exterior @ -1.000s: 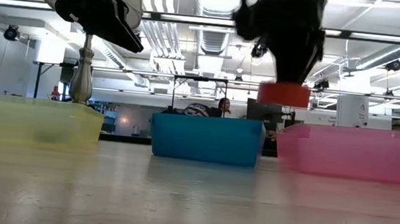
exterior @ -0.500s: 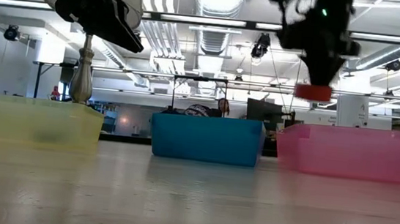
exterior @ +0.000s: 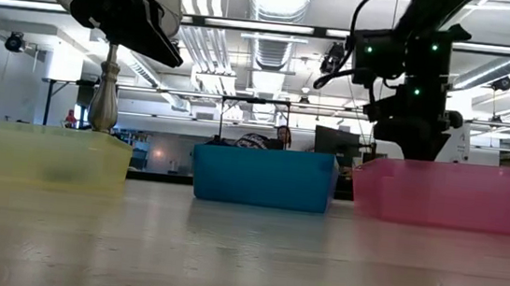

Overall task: Pick and place Stapler, Stapler remover, tape
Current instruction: Put the right orange tape into the pink bin, then put the orange tape into the pink bin

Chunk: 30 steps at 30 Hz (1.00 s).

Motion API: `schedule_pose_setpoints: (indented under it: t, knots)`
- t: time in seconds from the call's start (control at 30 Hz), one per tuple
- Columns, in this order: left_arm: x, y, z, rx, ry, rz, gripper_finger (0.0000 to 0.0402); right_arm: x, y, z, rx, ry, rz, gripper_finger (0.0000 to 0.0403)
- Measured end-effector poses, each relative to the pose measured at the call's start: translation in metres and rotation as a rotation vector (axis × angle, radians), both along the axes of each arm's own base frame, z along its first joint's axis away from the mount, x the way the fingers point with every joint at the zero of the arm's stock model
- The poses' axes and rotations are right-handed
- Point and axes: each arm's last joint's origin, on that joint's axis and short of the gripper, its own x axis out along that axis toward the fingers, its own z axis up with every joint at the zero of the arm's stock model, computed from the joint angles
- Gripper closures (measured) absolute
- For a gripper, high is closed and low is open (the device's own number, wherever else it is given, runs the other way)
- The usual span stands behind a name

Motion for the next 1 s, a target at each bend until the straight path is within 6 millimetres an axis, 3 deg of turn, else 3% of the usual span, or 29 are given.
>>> schedule_pose_setpoints:
  t: [0.47,1.0]
  knots:
    - [0.0,0.0,0.0,0.0,0.0,0.0,0.0252,0.01,-0.009,0.015,-0.117,-0.005,0.09,0.026]
    - [0.0,0.0,0.0,0.002,0.001,-0.001,0.0252,0.023,-0.011,0.035,-0.138,-0.1,0.075,0.0278]
